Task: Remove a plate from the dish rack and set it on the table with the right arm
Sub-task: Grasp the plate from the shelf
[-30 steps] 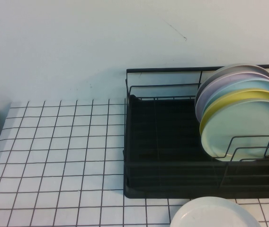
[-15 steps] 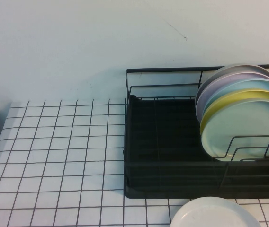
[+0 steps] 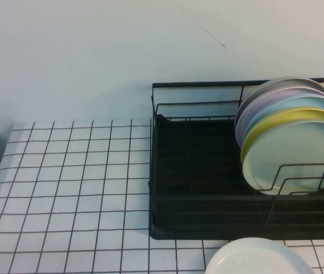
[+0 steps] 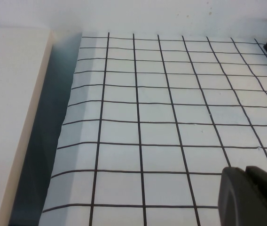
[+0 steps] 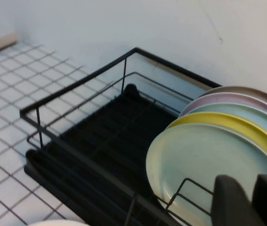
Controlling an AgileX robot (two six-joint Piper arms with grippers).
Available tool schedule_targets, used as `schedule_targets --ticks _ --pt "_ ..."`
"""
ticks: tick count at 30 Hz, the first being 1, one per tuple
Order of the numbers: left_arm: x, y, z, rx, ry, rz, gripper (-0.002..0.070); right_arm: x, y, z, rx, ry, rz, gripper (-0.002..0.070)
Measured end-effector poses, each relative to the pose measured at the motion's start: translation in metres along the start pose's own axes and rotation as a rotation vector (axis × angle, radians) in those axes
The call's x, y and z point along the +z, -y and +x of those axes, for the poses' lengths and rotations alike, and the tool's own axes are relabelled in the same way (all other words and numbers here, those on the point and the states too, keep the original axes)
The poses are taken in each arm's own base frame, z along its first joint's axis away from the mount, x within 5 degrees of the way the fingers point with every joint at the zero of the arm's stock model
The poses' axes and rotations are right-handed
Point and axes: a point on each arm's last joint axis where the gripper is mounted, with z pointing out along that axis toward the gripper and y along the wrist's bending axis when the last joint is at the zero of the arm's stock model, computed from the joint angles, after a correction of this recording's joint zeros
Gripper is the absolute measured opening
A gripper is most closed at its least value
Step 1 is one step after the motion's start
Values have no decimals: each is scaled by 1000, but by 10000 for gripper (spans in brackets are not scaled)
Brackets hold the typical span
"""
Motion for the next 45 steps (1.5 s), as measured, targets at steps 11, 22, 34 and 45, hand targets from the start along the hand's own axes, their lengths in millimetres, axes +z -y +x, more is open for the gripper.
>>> schedule_targets --ticks 11,22,34,45 --pt "0 0 0 0 0 0 -4 74 54 -16 -351 -163 -186 393" --pt "0 0 0 0 0 0 -4 132 97 -5 -453 -294 -245 400" --pt "0 0 0 0 0 0 -4 165 109 3 -574 -348 -315 400" --pt "0 0 0 0 0 0 -4 207 98 8 -645 -355 -329 401"
